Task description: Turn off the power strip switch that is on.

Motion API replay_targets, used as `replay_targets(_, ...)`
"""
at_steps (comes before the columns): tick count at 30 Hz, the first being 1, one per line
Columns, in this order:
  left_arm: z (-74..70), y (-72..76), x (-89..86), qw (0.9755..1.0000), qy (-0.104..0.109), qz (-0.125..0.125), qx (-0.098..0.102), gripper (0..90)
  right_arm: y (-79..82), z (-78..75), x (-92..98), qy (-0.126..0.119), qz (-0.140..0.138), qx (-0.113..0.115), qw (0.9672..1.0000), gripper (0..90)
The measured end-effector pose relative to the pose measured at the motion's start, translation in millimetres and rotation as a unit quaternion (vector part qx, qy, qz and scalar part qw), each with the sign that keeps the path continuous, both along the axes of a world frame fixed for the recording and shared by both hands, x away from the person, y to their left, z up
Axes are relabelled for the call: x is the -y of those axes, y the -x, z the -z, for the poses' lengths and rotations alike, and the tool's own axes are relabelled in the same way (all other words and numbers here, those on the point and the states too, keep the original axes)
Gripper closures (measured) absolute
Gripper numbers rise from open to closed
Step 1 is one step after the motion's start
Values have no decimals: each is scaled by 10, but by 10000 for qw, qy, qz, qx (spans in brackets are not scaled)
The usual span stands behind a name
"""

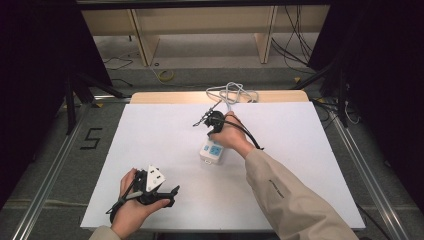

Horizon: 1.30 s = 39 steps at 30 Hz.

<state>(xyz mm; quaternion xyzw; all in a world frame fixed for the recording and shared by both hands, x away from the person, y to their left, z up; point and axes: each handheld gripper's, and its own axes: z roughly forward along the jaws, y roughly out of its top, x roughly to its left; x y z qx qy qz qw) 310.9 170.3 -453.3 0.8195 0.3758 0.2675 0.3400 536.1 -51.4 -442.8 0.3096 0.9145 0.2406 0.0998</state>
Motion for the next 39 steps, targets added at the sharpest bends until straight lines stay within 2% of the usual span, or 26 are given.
replay_targets(9,3,-2,3,10000,0,-5,-7,141,-8,10,-10,53,-39,46,10000,900)
replay_targets(11,3,-6,1,10000,-11,-1,-15,140,-7,3,-14,47,-14,-14,10000,900)
replay_targets(18,5,-7,1,10000,-20,0,-15,141,-2,8,-11,183,-75,138,9997,900)
replay_targets(35,9,-6,17,10000,-7,0,-9,141,5,19,-11,129,-32,186,9997,900)
replay_targets(37,8,-6,13,10000,-17,-3,-1,141,13,9,-11,136,-19,134,9998,900)
replay_targets(38,8,-4,14,10000,-4,-11,0,141,7,17,-2,148,-91,212,9996,900)
replay_targets(39,7,-5,13,10000,-8,-12,5,141,10,17,-3,141,-73,197,9997,900)
